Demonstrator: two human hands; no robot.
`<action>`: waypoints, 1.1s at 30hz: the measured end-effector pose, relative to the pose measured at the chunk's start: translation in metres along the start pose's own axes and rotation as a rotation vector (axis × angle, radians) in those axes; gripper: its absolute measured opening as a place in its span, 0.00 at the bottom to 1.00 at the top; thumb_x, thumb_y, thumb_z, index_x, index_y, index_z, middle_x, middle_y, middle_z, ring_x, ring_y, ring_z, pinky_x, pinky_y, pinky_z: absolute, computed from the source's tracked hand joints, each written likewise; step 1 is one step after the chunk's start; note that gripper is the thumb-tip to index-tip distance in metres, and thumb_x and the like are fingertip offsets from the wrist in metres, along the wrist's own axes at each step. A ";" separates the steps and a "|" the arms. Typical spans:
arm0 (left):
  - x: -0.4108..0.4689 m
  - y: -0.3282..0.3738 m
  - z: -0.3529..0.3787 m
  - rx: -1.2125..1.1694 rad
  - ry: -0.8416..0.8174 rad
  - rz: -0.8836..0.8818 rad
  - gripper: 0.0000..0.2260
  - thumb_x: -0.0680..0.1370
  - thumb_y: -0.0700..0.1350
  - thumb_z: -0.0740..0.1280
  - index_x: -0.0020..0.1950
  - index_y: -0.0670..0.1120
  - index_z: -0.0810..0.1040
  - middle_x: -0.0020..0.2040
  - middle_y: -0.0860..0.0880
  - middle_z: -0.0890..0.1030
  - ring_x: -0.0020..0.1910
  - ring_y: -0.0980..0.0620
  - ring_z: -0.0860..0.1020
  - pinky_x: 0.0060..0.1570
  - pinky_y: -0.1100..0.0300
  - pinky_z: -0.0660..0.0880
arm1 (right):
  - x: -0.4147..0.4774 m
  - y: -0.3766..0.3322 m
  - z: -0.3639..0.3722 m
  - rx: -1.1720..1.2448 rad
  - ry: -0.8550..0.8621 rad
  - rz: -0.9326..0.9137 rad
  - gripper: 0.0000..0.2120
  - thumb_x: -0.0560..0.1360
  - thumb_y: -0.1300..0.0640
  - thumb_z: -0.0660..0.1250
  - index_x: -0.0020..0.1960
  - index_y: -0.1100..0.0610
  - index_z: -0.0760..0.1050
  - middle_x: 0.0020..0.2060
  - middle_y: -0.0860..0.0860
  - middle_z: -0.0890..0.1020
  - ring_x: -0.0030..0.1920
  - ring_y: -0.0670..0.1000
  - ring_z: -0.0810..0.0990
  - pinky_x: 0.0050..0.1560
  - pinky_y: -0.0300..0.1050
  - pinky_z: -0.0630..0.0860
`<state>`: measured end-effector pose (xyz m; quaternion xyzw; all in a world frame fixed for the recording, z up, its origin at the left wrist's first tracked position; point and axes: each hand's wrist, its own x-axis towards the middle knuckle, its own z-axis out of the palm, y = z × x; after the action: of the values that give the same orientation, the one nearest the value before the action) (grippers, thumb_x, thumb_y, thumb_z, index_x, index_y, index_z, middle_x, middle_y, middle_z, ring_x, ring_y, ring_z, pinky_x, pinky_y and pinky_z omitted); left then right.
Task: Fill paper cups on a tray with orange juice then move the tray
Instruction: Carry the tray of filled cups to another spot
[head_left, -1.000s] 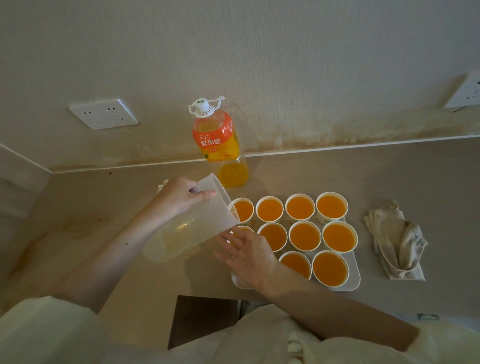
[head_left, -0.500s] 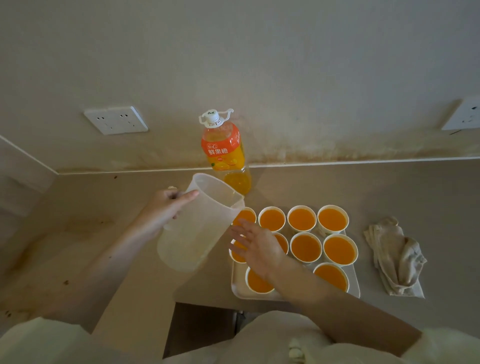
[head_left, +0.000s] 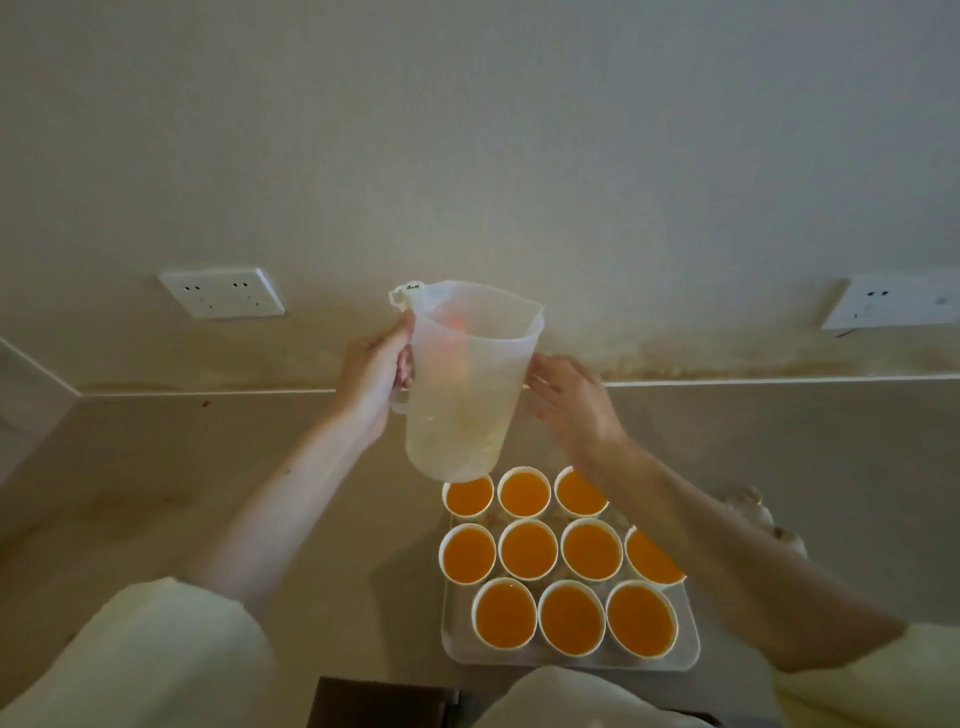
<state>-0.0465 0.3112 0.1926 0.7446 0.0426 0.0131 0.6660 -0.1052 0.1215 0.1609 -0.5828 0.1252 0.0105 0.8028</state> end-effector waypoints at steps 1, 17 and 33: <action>0.004 0.001 0.010 0.000 -0.004 0.009 0.26 0.80 0.50 0.63 0.21 0.48 0.67 0.21 0.52 0.66 0.23 0.55 0.66 0.32 0.60 0.63 | 0.004 -0.006 -0.004 -0.001 0.022 -0.020 0.09 0.81 0.56 0.59 0.55 0.57 0.77 0.52 0.53 0.82 0.55 0.52 0.81 0.48 0.43 0.80; 0.076 -0.053 0.131 0.358 -0.169 -0.209 0.18 0.84 0.47 0.52 0.50 0.38 0.78 0.46 0.44 0.77 0.44 0.47 0.75 0.44 0.59 0.69 | 0.091 0.000 -0.080 -0.083 0.272 0.124 0.31 0.76 0.49 0.70 0.73 0.59 0.64 0.65 0.53 0.75 0.63 0.54 0.73 0.64 0.51 0.71; 0.093 -0.113 0.137 0.400 -0.104 -0.239 0.08 0.82 0.42 0.54 0.45 0.43 0.69 0.46 0.42 0.77 0.47 0.44 0.77 0.44 0.55 0.69 | 0.110 0.043 -0.084 -0.074 0.307 0.183 0.34 0.75 0.56 0.71 0.76 0.57 0.60 0.70 0.54 0.69 0.61 0.51 0.72 0.66 0.51 0.71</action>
<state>0.0513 0.1954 0.0615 0.8512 0.0976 -0.1128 0.5033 -0.0212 0.0423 0.0733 -0.5931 0.2984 -0.0009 0.7478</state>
